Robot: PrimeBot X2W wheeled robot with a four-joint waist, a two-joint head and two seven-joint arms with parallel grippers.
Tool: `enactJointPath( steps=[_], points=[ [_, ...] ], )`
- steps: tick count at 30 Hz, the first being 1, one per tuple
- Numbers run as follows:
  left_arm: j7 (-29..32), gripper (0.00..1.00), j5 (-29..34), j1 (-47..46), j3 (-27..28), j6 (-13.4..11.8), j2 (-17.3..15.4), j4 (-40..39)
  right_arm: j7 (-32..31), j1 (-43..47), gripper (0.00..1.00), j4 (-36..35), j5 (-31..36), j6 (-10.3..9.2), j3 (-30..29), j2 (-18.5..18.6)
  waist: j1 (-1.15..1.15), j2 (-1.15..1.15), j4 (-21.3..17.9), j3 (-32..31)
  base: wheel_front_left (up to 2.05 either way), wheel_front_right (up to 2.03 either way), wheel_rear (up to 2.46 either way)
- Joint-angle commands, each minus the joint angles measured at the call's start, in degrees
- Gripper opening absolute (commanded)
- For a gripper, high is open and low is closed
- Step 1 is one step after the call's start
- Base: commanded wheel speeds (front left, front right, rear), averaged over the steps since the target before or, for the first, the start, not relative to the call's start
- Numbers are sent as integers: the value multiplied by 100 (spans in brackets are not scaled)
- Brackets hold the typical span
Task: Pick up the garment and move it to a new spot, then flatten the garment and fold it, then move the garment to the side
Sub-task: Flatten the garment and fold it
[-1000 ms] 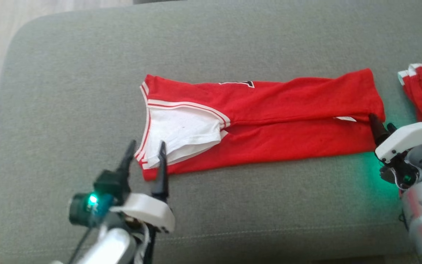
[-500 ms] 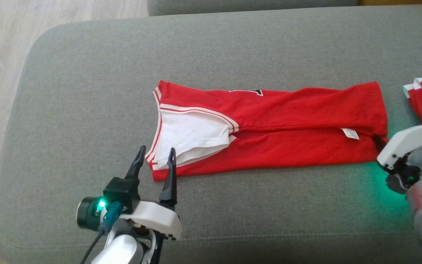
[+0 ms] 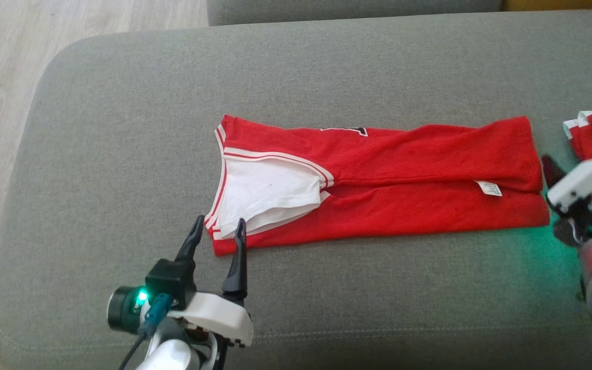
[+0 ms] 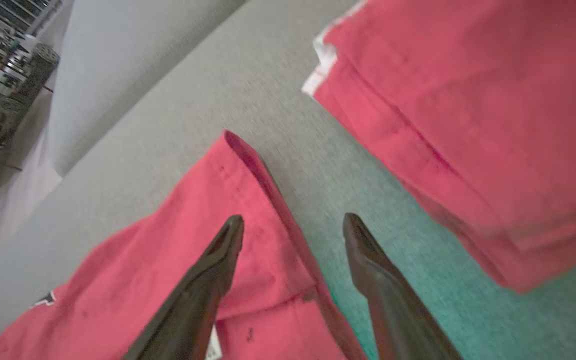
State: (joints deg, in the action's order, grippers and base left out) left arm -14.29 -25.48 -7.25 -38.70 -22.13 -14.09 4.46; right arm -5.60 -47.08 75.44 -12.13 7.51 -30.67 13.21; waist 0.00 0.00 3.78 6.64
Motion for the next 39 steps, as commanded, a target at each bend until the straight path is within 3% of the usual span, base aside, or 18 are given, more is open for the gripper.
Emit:
enactJointPath(
  steps=[1, 10, 21, 24, 26, 29, 30, 35, 39],
  points=[
    [-71, 100, 77, -153, 195, 28, -8, -170, 114, -323, 100, -149, 42, -2, 66, -38, 0, 0, -14, -10, 0, 0, 0],
    [-71, 100, 156, -290, 93, 183, 11, -152, 88, -15, 100, -149, 619, -2, -278, -4, 0, 0, 186, 89, 0, 0, 0],
    [-71, 100, 199, -319, 135, 245, 88, -181, -195, 215, 97, -175, 1715, -2, -1275, -181, 0, 0, 328, 95, 0, 0, 0],
    [-71, 100, 233, -348, 153, 266, 114, -208, -270, 163, 80, -267, 1989, -2, -1536, -221, 0, 0, 383, 177, 0, 0, 0],
    [-71, 100, 254, -366, 181, 278, 131, -228, -336, 120, 45, -342, 2168, -2, -1696, -267, 0, 0, 411, 241, 0, 0, 0],
    [-71, 100, 294, -383, 220, 293, 158, -233, -424, 47, 4, -451, 2418, -2, -1898, -341, 0, 0, 449, 349, 0, 0, 0],
    [-71, 100, 309, -390, 230, 302, 169, -232, -449, 26, 0, -483, 2498, -2, -1955, -373, 0, 0, 458, 379, 0, 0, 0],
    [-71, 100, 371, -397, 312, 323, 219, -210, -477, -82, 0, -605, 2834, -2, -2118, -513, 0, 0, 430, 463, 0, 0, 0],
    [-71, 100, 406, -300, 452, 301, 237, -203, -223, -264, 0, -686, 3086, -2, -1909, -413, 0, 0, 246, 382, 0, 0, 0]
  ],
)
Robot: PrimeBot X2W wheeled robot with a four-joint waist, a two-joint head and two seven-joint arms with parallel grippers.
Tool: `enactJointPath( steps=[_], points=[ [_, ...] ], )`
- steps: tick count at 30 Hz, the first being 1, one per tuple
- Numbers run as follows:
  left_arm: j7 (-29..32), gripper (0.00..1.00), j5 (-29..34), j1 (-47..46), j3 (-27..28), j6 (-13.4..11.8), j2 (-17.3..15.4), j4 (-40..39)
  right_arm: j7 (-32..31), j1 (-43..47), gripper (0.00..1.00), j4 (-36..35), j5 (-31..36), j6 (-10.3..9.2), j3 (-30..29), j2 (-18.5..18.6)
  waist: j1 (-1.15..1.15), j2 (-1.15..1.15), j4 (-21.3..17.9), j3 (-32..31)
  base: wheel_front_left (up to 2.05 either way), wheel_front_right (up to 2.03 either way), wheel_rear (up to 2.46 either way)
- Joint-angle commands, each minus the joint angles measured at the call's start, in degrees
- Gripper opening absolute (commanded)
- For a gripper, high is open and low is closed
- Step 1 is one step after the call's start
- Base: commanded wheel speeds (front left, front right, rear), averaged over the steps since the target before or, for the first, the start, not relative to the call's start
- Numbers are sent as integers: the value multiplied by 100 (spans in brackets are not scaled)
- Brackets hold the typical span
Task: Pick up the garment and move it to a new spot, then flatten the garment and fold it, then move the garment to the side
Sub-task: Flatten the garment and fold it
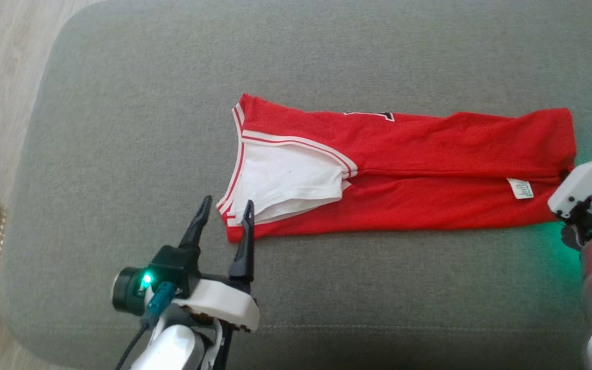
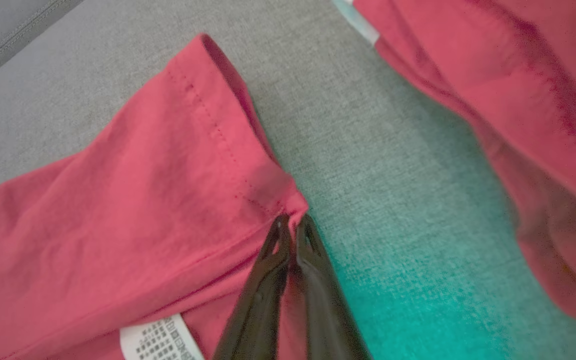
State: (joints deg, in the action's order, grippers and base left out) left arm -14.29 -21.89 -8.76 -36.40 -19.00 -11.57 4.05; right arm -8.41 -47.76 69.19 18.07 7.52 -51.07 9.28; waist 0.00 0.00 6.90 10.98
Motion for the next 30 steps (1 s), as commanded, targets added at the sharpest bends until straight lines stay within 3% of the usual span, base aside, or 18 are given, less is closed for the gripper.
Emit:
enactJointPath(
  steps=[1, 16, 23, 30],
  points=[
    [-71, 100, 47, -117, 256, -14, -16, -162, 120, -240, 0, -76, 118, -3, 208, 15, 0, 0, -120, -91, 0, 0, 0],
    [-71, 100, 85, 181, 472, 65, 56, -210, 288, -1013, 0, -1, 175, -3, 1032, 698, 0, 0, -594, -468, 0, 0, 0],
    [-71, 100, 102, 236, 501, 125, 98, -182, 524, -1493, 0, 259, -185, -3, 1737, 294, 0, 0, -570, -494, 0, 0, 0],
    [-71, 100, 129, 310, 574, 128, 85, -179, 463, -1687, 0, 441, -1135, -3, 2719, -399, 0, 0, -364, -543, 0, 0, 0]
  ],
)
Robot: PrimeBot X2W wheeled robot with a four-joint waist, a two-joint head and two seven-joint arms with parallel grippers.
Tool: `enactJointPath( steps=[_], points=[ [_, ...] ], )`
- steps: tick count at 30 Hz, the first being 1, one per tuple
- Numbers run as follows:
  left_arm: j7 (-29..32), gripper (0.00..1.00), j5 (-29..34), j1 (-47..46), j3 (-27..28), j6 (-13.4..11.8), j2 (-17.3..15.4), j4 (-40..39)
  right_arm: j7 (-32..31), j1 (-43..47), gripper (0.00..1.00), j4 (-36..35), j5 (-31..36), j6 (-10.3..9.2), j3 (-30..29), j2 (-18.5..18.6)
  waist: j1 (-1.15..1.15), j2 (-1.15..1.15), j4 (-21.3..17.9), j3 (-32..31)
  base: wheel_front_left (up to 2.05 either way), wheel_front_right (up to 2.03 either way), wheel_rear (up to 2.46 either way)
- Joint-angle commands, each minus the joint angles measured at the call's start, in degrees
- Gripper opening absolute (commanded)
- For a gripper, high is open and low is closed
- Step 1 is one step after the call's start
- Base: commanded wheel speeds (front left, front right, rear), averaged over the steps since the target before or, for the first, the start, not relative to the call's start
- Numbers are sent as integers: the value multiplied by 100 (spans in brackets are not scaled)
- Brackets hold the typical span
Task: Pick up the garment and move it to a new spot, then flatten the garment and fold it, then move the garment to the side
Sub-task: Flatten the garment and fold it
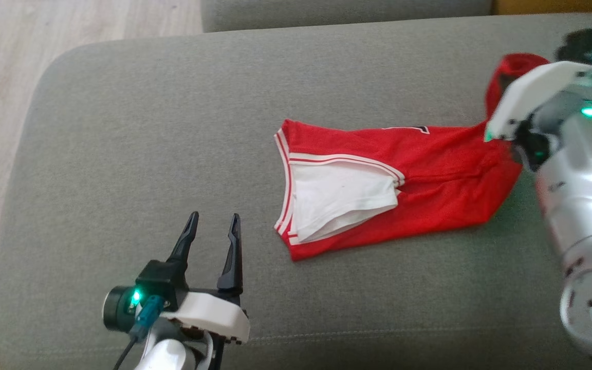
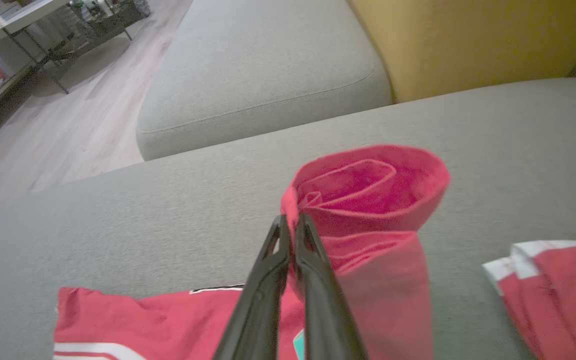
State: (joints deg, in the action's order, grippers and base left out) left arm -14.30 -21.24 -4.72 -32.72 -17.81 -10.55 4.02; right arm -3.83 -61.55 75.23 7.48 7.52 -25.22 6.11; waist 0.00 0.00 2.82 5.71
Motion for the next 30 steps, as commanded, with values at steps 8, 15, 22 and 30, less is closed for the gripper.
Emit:
enactJointPath(
  steps=[8, 15, 22, 30],
  points=[
    [-70, 100, 70, -31, 176, 68, 3, -163, -110, 19, 0, -420, -1931, -3, 2122, -319, 0, 0, 403, -121, 0, 0, 0],
    [-68, 100, 67, -5, 179, 63, -53, -178, -986, 1704, 0, -3094, -3921, -3, 4186, -304, 0, 0, 587, -111, 0, 0, 0],
    [-65, 100, 57, -29, 148, 71, -51, -199, -1611, 2743, 0, -4490, -4064, -3, 4363, -110, 0, 0, 746, -74, 0, 0, 0],
    [-66, 100, 68, -96, 94, 103, -13, -159, -1705, 3149, 0, -5054, -3777, -3, 3947, -283, 0, 0, 874, -6, 0, 0, 0]
  ],
)
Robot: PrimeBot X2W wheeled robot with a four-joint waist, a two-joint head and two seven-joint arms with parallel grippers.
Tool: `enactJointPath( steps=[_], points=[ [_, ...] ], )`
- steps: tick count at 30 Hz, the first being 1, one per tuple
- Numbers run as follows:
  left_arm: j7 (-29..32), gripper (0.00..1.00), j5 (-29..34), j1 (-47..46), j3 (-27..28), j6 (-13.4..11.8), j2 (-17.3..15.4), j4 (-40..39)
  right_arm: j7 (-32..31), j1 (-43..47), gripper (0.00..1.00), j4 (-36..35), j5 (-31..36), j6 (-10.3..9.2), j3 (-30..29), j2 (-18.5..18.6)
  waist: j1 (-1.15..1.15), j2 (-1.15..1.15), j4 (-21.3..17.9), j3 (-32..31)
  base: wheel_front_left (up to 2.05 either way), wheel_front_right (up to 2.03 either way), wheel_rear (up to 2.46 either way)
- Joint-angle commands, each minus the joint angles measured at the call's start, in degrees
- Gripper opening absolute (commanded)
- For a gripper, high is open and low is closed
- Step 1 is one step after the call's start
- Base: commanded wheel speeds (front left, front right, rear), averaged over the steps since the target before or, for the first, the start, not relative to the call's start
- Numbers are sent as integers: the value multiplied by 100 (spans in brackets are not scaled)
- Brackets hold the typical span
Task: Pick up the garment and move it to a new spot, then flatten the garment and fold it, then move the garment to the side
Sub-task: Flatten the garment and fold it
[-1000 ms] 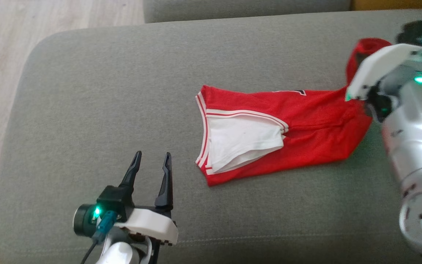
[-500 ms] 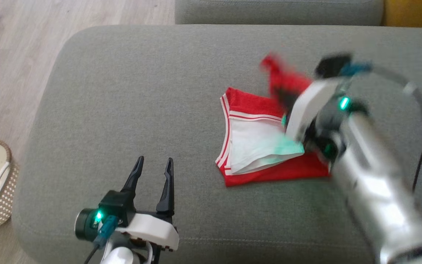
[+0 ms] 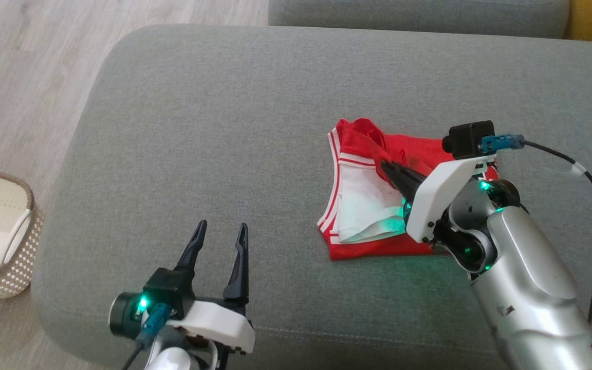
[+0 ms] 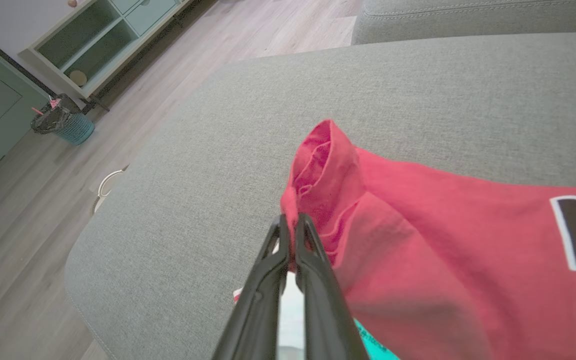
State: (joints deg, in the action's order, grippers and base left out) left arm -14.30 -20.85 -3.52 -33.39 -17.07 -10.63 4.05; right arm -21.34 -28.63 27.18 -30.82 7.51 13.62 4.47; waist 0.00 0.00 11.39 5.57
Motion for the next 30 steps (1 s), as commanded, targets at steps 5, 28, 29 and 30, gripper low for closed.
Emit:
enactJointPath(
  steps=[5, 28, 29, 30],
  points=[
    [-67, 100, 44, -283, 127, 53, 20, -116, 227, -229, 0, -134, -48, -2, 38, -155, 0, 0, 117, 52, 0, 0, 0],
    [-69, 100, 69, -175, 273, 43, 148, -147, 1583, -509, 96, 421, 649, -2, -336, 616, 0, 0, 128, -25, 0, 0, 0],
    [-69, 100, 76, -176, 277, 50, 154, -151, 1525, -474, 58, 481, 714, -2, -371, 707, 0, 0, 135, -15, 0, 0, 0],
    [-69, 100, 84, -181, 281, 58, 160, -155, 1480, -458, 18, 548, 781, -2, -381, 803, 0, 0, 145, 3, 0, 0, 0]
  ],
)
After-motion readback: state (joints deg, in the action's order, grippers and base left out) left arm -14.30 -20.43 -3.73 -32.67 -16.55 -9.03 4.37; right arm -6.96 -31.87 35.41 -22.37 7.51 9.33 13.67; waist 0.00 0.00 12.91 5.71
